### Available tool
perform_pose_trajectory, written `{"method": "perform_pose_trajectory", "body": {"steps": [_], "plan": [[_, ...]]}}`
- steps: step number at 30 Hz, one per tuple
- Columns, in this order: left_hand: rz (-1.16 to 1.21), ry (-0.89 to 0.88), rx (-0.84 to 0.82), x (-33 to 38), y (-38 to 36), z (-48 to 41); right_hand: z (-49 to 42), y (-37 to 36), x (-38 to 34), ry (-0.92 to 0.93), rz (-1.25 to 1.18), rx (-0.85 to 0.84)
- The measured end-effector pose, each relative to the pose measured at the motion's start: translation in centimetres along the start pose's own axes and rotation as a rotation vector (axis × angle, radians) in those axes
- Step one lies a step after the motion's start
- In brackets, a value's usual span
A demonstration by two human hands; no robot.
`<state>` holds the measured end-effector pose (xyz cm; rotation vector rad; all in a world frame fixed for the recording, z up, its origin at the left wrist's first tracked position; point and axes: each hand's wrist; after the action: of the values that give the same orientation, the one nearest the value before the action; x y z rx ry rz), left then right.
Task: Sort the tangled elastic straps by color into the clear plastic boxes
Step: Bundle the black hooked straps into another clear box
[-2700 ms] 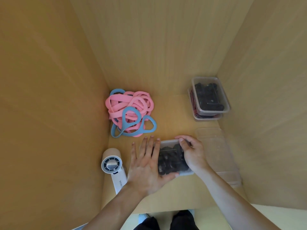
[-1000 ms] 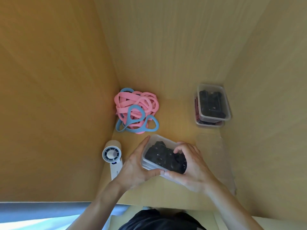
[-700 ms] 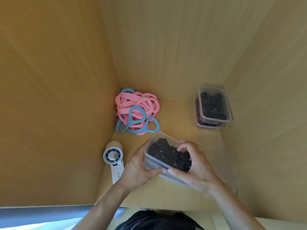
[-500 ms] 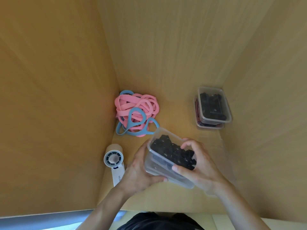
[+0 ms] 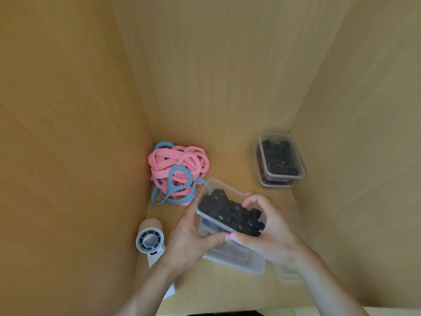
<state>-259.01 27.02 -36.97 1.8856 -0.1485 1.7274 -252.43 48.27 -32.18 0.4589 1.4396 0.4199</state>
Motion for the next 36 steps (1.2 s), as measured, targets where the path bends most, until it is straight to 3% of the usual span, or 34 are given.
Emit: {"method": "perform_pose_trajectory", "body": {"steps": [4, 9, 11, 14, 17, 22, 32, 36], "plan": [[-0.039, 0.033, -0.034, -1.0, 0.1, 0.2, -1.1, 1.6, -0.1, 0.035, -0.146, 0.084], [-0.274, -0.025, -0.101, -2.6, -0.3, 0.6, -4.6, 5.3, -0.7, 0.023, -0.197, 0.421], [-0.364, -0.056, -0.134, -2.8, -0.5, 0.4, -6.3, 6.6, -0.7, -0.08, -0.088, 0.554], [-0.501, -0.069, -0.233, -3.3, -0.6, -0.1, -9.0, 8.1, -1.0, -0.261, 0.269, 0.688], [-0.578, -0.054, -0.313, -3.6, -0.5, -0.6, -11.3, 8.7, -1.3, -0.413, 0.48, 0.695], [-0.566, -0.067, -0.282, -3.9, -1.1, -0.3, -13.7, 8.4, -0.6, -0.505, 0.649, 0.646], [-0.627, 0.004, -0.109, -3.3, -3.3, 0.8, -14.2, 6.9, 0.1, -0.583, 0.656, 0.713], [-0.649, 0.029, -0.072, -2.8, -3.8, 1.0, -13.8, 6.9, 0.0, -0.595, 0.582, 0.648]]}}
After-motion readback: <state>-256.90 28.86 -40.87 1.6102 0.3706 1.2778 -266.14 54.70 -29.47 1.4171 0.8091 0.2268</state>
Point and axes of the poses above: each hand's wrist, its own z-axis away from the middle knuckle, its own y-axis out of the back of the hand, x = y × z, and after that the axes turned 4 degrees about -x, right-handed
